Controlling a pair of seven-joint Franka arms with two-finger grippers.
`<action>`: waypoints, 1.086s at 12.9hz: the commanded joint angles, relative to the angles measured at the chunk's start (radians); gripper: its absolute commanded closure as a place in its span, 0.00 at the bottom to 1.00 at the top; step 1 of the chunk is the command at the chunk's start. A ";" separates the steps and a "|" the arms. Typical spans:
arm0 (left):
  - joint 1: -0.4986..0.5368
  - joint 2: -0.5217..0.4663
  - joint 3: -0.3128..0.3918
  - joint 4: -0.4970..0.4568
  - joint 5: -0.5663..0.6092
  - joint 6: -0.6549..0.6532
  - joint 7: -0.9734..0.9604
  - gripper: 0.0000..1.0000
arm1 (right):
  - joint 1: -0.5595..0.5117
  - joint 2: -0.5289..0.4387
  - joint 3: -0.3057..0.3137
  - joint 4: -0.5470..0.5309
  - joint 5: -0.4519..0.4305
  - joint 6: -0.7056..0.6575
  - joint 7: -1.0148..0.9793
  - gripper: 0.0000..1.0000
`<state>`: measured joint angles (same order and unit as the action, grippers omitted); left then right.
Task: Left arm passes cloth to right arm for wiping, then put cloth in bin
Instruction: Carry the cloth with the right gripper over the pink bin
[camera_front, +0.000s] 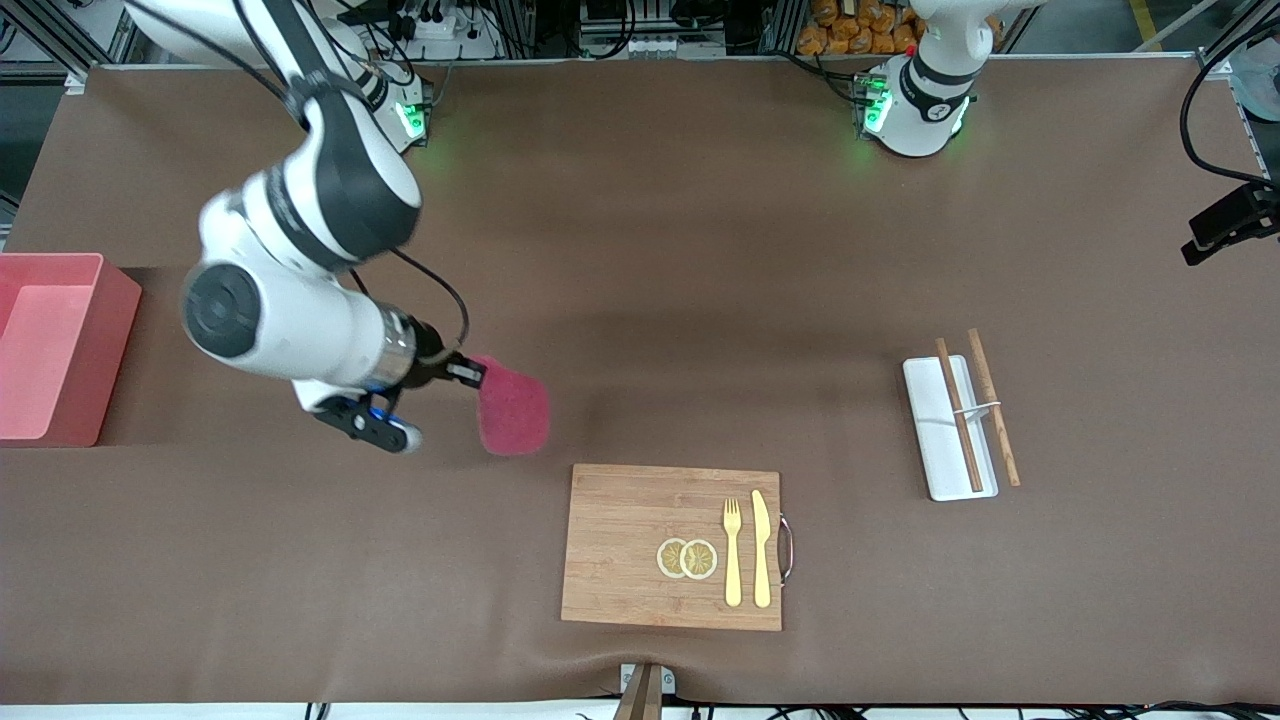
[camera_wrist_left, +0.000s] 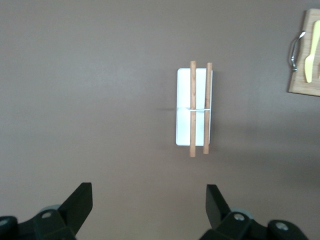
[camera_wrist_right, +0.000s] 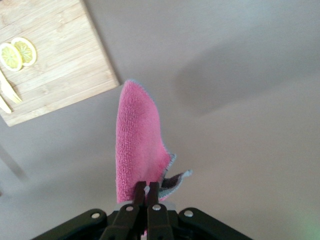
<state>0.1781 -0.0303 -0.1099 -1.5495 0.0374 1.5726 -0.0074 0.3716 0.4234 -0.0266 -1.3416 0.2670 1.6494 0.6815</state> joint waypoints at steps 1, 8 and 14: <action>-0.057 -0.016 0.030 0.017 0.030 0.000 -0.005 0.00 | -0.042 -0.086 0.002 -0.027 -0.122 -0.112 -0.075 1.00; -0.103 -0.005 0.067 0.048 0.036 -0.008 -0.002 0.00 | -0.368 -0.144 0.001 -0.025 -0.202 -0.282 -0.593 1.00; -0.097 0.017 0.064 0.054 0.019 -0.011 0.000 0.00 | -0.778 -0.137 0.001 -0.011 -0.302 -0.315 -1.190 1.00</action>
<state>0.0877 -0.0185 -0.0504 -1.5163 0.0553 1.5716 -0.0082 -0.3217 0.3005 -0.0522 -1.3464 0.0156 1.3421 -0.3941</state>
